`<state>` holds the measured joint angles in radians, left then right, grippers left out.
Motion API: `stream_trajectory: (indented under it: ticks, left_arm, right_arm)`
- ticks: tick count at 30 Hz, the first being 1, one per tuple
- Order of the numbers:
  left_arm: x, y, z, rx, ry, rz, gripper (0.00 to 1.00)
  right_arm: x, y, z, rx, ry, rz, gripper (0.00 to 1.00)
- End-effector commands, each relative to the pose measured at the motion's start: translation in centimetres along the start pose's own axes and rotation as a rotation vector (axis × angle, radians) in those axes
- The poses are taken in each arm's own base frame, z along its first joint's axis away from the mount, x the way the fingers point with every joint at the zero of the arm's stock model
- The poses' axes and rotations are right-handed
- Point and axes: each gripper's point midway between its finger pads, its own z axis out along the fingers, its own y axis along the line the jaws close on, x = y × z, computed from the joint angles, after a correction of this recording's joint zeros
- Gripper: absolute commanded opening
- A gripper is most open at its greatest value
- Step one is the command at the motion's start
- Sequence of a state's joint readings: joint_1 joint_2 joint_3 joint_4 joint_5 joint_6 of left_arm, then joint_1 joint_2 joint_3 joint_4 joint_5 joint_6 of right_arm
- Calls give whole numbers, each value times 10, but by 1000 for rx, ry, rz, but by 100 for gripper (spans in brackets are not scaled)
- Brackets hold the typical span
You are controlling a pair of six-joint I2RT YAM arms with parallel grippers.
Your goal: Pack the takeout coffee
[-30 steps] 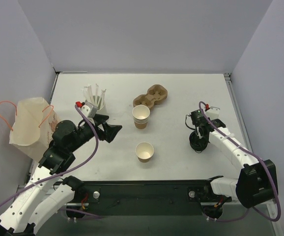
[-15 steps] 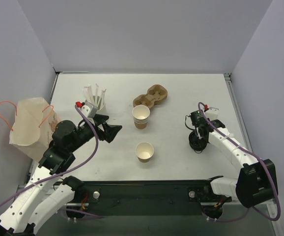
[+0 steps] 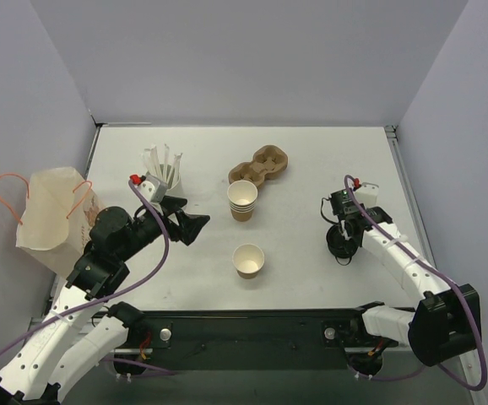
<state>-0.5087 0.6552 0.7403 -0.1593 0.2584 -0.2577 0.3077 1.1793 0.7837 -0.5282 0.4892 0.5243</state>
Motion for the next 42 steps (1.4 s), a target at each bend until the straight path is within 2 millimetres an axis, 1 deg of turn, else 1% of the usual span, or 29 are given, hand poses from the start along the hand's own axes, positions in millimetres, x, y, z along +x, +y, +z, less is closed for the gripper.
stream_trajectory:
  ticks: [1, 5, 6, 9, 13, 20, 24, 29, 32, 35, 38, 42]
  left_arm:
    - [-15, -6, 0, 26, -58, 20, 92]
    - [-15, -7, 0, 32, -56, 20, 92]
    - [-15, -7, 0, 31, -57, 20, 92]
    - [-15, -7, -1, 31, -60, 21, 92]
    - [-15, -7, 0, 32, -58, 21, 92]
    - [-16, -7, -1, 30, -62, 23, 92]
    - [-16, -7, -1, 32, -63, 23, 92]
    - [-16, -7, -1, 32, -64, 24, 92]
    - [-16, -7, -1, 32, -63, 23, 92]
    - [-16, -7, -1, 32, -61, 23, 92]
    - [-16, -7, -1, 32, -61, 23, 92]
    - [-15, -7, -1, 33, -59, 23, 92]
  right_arm:
    - [-11, -9, -12, 9, -22, 9, 19]
    - [-8, -11, -9, 25, -17, 2, 20]
    - [-6, -11, -7, 34, -10, -8, 25]
    - [-6, -12, -3, 57, -4, -26, 30]
    - [-10, -6, 0, 44, -5, -46, 31]
    - [-21, -3, 3, 66, -7, -82, 25]
    - [-19, -3, 7, 84, 6, -110, 22]
    - [-18, -3, 10, 98, 14, -125, 24]
    - [-18, -3, 12, 100, 19, -134, 21]
    - [-20, -5, 10, 106, 9, -133, 15]
    - [-25, -7, 4, 96, -13, -113, 13]
    - [-32, -9, -6, 70, -47, -69, 12]
